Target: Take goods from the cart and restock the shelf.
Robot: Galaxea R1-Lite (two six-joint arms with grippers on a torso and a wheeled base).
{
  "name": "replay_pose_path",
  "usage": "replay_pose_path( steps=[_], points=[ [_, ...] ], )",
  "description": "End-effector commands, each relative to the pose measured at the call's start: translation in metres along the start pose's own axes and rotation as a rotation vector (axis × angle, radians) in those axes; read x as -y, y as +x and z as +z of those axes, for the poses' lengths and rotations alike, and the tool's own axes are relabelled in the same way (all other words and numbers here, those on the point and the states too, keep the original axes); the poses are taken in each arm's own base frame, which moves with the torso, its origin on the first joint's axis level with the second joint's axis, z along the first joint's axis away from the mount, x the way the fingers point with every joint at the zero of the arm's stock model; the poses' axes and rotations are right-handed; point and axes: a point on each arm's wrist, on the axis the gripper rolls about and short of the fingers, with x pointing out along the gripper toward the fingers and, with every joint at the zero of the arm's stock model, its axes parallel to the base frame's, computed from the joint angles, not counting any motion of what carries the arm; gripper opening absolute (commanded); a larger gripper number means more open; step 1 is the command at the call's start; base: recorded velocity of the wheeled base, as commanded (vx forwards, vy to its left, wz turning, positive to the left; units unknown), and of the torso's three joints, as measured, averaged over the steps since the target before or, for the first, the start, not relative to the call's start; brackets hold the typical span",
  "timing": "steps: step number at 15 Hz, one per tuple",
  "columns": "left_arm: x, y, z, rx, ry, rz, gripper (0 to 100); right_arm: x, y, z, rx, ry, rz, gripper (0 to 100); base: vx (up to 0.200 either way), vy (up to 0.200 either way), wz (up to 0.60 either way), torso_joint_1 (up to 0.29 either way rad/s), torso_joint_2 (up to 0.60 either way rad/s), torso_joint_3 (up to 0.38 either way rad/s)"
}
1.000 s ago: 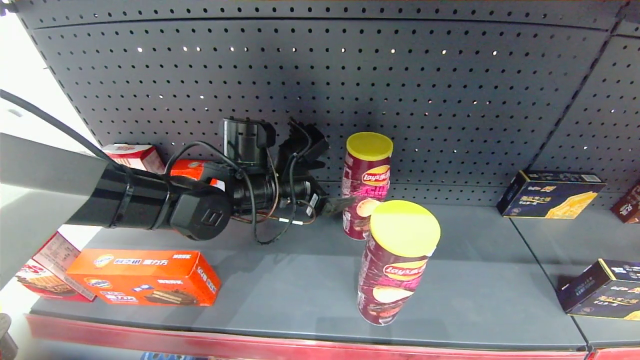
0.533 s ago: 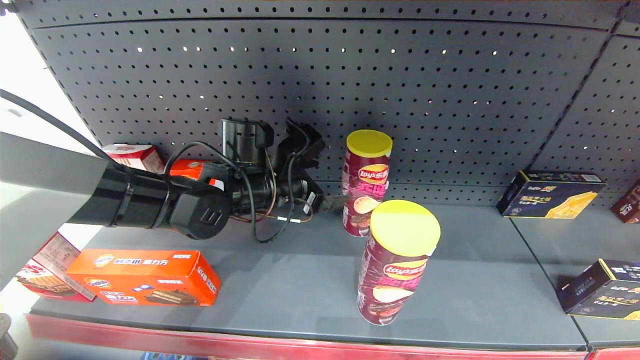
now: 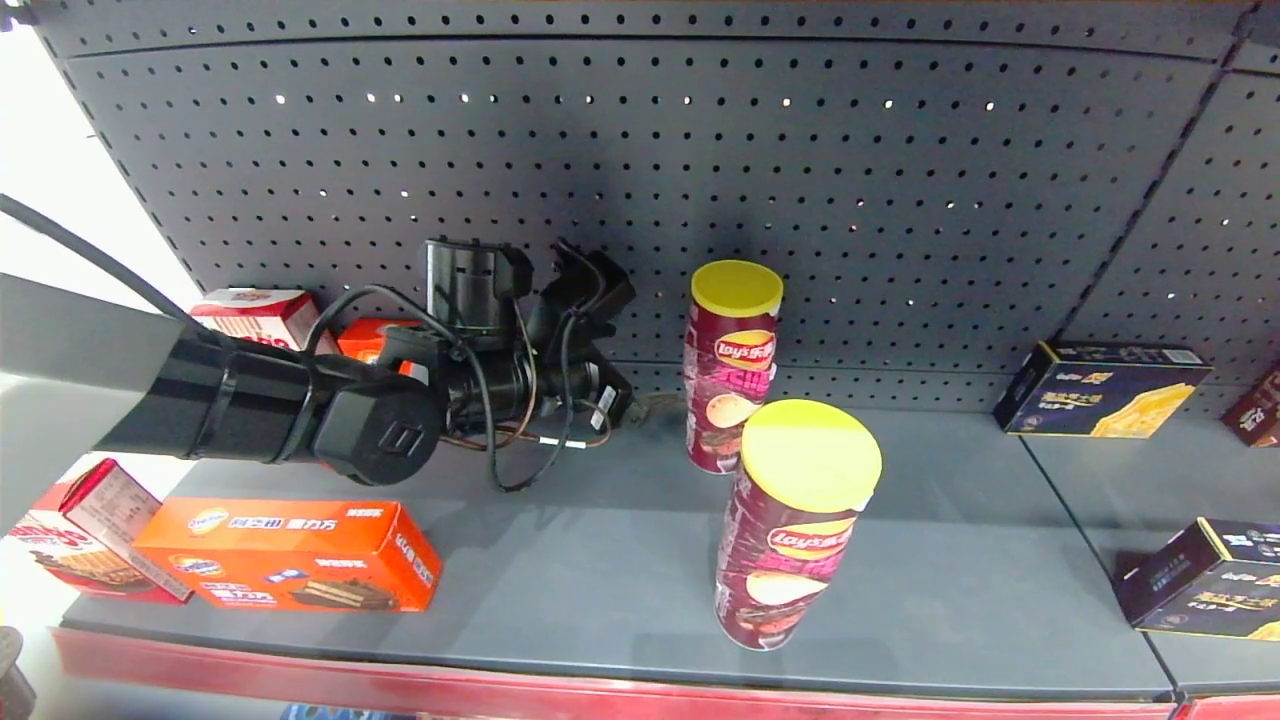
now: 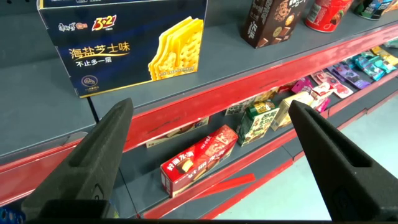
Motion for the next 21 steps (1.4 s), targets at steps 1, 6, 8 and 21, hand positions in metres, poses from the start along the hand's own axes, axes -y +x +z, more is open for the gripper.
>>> replay_pose_path(
  steps=[1,6,8,21],
  points=[
    [0.0,-0.005,0.001,-0.004,0.001,0.009,100,0.0,0.0,0.0,-0.001,0.0,0.0,100,0.0,0.0,0.0,0.0,0.0,0.0],
    [0.001,0.007,-0.015,-0.052,0.071,0.036,100,0.0,0.0,0.0,-0.001,0.0,0.0,100,0.0,0.0,0.0,0.0,0.0,0.0],
    [0.001,0.016,-0.022,-0.07,0.066,0.044,100,0.0,0.0,0.0,0.001,0.0,0.0,100,0.0,0.0,0.0,0.0,0.0,0.0],
    [0.012,0.039,-0.02,-0.057,0.071,0.034,100,0.0,0.0,0.0,-0.001,0.0,0.0,100,0.0,0.0,0.0,0.0,0.0,0.0]
  ],
)
